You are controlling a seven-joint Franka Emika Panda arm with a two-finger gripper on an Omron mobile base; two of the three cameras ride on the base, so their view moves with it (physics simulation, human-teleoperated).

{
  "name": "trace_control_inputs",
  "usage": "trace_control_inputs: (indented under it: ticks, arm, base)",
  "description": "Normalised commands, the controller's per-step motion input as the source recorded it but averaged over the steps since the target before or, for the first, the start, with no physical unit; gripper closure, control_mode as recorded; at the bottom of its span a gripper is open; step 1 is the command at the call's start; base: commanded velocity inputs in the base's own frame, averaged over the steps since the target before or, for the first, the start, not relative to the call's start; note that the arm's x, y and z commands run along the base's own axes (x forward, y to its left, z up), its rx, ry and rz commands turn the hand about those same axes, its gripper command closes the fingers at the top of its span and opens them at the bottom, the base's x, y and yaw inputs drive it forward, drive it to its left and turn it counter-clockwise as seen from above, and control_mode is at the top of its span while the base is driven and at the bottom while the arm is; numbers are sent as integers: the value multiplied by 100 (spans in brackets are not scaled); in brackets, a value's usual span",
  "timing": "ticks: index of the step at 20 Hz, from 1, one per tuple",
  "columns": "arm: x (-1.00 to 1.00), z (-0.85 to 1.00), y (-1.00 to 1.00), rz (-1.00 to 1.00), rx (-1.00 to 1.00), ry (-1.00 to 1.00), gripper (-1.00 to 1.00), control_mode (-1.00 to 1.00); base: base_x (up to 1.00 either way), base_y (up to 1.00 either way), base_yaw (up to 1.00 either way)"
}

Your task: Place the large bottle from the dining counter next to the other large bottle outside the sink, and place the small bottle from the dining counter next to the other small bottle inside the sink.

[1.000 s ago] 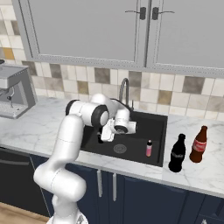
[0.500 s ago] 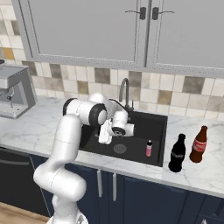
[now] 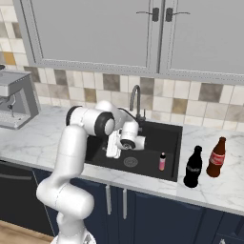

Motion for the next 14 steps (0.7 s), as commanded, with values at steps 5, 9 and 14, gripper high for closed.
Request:
trace_control_inputs:
  ticks: [5, 9, 14]
  arm:
    - [-18, 3, 6, 1, 0, -7, -100, -100]
    - [-16, 5, 6, 1, 0, -7, -100, -100]
    - [-3, 19, 1, 1, 0, -8, -100, -100]
  base:
    - [0, 0, 0]
    - [0, 0, 0]
    - [0, 0, 0]
